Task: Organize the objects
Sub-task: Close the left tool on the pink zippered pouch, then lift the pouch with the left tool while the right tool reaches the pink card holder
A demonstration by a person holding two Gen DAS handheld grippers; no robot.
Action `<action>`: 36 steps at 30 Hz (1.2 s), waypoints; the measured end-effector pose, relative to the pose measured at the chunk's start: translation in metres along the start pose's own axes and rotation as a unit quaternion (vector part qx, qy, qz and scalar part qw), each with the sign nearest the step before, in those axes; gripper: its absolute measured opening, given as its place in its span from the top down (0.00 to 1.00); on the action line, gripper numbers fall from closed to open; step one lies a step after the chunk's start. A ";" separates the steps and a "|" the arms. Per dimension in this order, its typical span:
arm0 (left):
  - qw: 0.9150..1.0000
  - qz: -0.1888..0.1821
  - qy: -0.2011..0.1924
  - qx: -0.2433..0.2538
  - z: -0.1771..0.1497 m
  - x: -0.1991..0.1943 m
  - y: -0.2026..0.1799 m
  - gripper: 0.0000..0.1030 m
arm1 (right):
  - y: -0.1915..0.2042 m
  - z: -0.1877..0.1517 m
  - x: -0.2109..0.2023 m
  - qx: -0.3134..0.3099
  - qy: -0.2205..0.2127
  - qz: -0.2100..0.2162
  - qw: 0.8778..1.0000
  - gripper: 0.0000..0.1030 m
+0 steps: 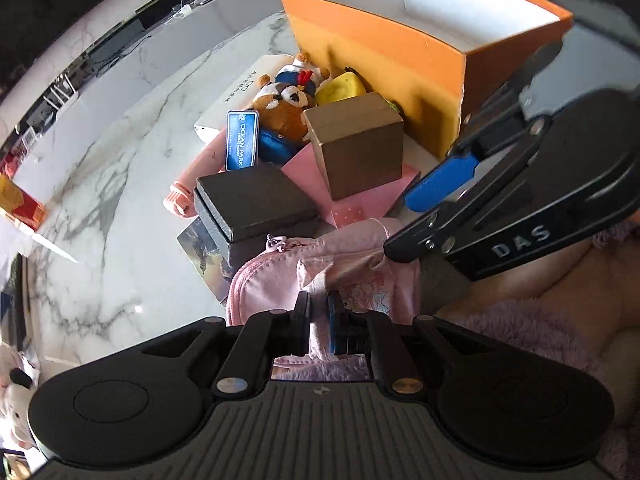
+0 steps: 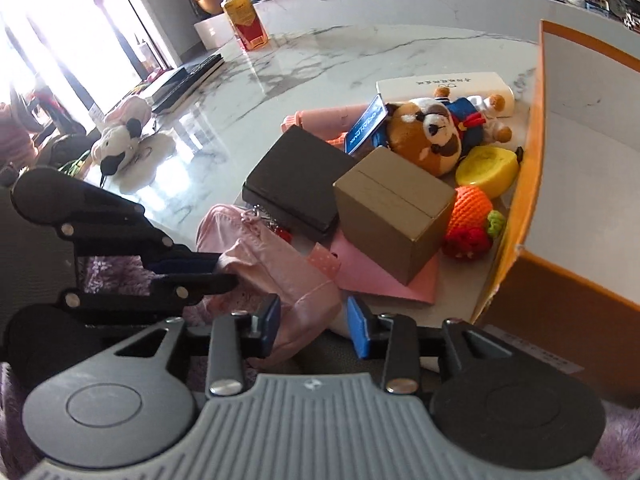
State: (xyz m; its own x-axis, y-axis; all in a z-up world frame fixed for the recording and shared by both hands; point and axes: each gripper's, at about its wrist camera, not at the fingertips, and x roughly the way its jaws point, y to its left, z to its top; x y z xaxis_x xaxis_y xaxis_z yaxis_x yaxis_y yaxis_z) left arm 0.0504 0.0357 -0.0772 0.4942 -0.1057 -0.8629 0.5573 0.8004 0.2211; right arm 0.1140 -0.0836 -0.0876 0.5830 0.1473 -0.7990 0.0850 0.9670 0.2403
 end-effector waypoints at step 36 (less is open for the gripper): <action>0.922 -0.028 0.025 -0.386 -0.004 -0.005 0.019 0.58 | 0.046 -0.038 -0.014 -0.078 0.019 0.061 0.995 1.00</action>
State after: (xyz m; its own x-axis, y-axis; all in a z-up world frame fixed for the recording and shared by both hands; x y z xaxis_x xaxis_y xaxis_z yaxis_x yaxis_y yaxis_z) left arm 0.0564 0.0538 -0.0707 0.4375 -0.1475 -0.8870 -0.0694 0.9780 -0.1969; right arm 0.0789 -0.0329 -0.0858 0.5506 0.2705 -0.7897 -0.1122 0.9615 0.2510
